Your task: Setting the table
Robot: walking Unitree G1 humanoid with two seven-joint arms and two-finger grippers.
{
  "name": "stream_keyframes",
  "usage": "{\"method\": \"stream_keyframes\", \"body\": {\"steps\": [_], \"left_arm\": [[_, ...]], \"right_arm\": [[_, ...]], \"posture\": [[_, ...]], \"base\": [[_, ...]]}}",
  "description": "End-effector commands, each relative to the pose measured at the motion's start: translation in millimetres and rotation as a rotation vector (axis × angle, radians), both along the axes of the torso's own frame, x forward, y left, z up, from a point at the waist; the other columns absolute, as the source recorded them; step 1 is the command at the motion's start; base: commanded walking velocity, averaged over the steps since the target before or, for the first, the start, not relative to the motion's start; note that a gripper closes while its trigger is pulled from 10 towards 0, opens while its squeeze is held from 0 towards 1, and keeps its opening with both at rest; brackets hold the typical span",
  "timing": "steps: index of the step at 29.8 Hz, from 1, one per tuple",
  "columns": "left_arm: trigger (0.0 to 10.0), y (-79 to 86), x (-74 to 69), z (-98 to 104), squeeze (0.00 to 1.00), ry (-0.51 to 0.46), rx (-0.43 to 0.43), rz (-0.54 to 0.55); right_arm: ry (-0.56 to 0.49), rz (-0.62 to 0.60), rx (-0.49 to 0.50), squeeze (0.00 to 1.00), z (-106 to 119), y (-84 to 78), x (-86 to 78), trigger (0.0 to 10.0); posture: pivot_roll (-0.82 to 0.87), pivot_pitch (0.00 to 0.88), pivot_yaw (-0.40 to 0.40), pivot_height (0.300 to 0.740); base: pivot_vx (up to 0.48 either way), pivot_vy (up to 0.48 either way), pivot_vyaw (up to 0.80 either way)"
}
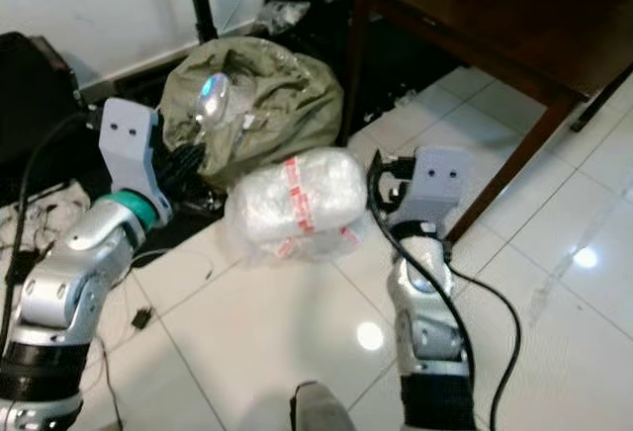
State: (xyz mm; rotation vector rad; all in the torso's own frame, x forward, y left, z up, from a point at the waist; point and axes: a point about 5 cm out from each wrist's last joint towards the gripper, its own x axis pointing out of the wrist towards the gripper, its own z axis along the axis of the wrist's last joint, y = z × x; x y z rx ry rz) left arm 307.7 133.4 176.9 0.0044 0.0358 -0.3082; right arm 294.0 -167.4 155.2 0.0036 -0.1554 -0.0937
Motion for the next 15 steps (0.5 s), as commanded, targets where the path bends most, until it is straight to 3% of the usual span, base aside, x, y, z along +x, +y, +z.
{"method": "stream_keyframes", "body": {"steps": [1,15], "left_arm": [[10.0,2.5,-0.7,-1.4,0.0,0.002,0.003,0.011],[10.0,2.5,-0.4,-1.9,0.0,0.001,0.004,0.013]], "right_arm": [[0.011,-0.004,-0.003,0.0,-2.9,-0.8,-0.4,10.0],[0.017,-0.004,0.006,0.0,-4.2,-0.9,0.1,10.0]], "posture": [[-0.15,0.0,0.088,0.74],[-0.15,0.0,0.088,0.74]], "base": [[0.0,0.0,0.0],[0.0,0.0,0.0]]}}
